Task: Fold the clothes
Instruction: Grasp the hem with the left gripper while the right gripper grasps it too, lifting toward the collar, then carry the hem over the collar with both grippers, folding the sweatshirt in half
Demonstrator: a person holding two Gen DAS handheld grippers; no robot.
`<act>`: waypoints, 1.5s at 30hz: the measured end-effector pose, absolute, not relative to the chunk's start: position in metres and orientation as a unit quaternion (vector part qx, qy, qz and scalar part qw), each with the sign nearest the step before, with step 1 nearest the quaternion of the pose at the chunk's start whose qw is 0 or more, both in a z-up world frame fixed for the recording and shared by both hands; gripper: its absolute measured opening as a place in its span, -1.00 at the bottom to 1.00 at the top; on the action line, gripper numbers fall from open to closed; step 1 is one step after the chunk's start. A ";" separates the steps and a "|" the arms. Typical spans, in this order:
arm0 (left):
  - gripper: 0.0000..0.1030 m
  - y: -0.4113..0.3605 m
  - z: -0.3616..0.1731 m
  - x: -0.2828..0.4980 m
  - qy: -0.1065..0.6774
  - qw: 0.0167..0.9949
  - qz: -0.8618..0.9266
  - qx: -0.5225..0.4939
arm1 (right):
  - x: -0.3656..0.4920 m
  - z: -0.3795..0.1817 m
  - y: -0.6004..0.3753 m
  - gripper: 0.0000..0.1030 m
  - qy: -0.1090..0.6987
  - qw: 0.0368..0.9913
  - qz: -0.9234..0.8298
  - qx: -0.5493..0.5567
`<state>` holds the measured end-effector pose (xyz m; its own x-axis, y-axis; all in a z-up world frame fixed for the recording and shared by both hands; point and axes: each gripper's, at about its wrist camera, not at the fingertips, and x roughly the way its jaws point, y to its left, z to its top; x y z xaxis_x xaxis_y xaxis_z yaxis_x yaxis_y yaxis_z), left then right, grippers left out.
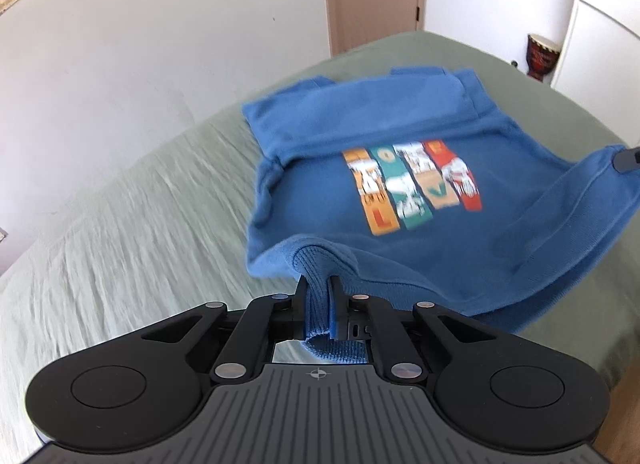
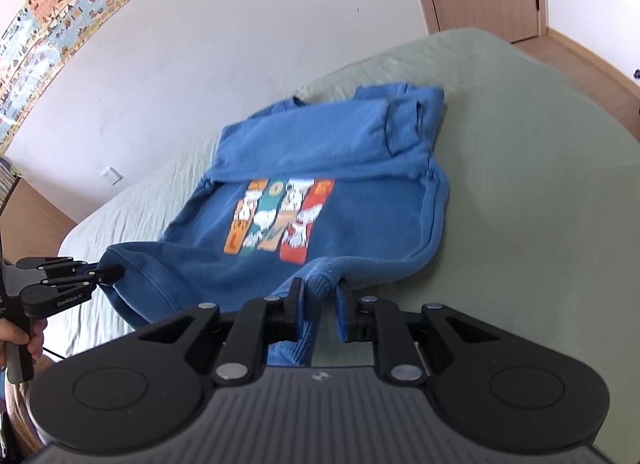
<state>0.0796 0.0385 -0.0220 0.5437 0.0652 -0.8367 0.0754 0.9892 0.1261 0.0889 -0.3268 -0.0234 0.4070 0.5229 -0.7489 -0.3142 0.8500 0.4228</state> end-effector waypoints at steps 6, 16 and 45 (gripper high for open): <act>-0.86 0.047 -0.005 0.112 0.458 0.886 0.010 0.071 | 0.112 -0.008 -0.325 -0.69 0.469 0.841 0.242 0.115; -0.87 0.052 -0.008 0.175 0.455 0.887 0.024 0.078 | 0.172 0.001 -0.318 -0.71 0.469 0.845 0.225 0.126; -0.87 0.075 -0.067 0.393 0.468 0.877 0.056 0.091 | 0.405 -0.086 -0.294 -0.72 0.527 0.826 0.144 0.137</act>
<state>0.3930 0.0750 -0.0672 0.5560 0.1838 -0.8106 -0.0143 0.9772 0.2118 0.4048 -0.2936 -0.0859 0.4032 0.3826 -0.8313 -0.0929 0.9208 0.3788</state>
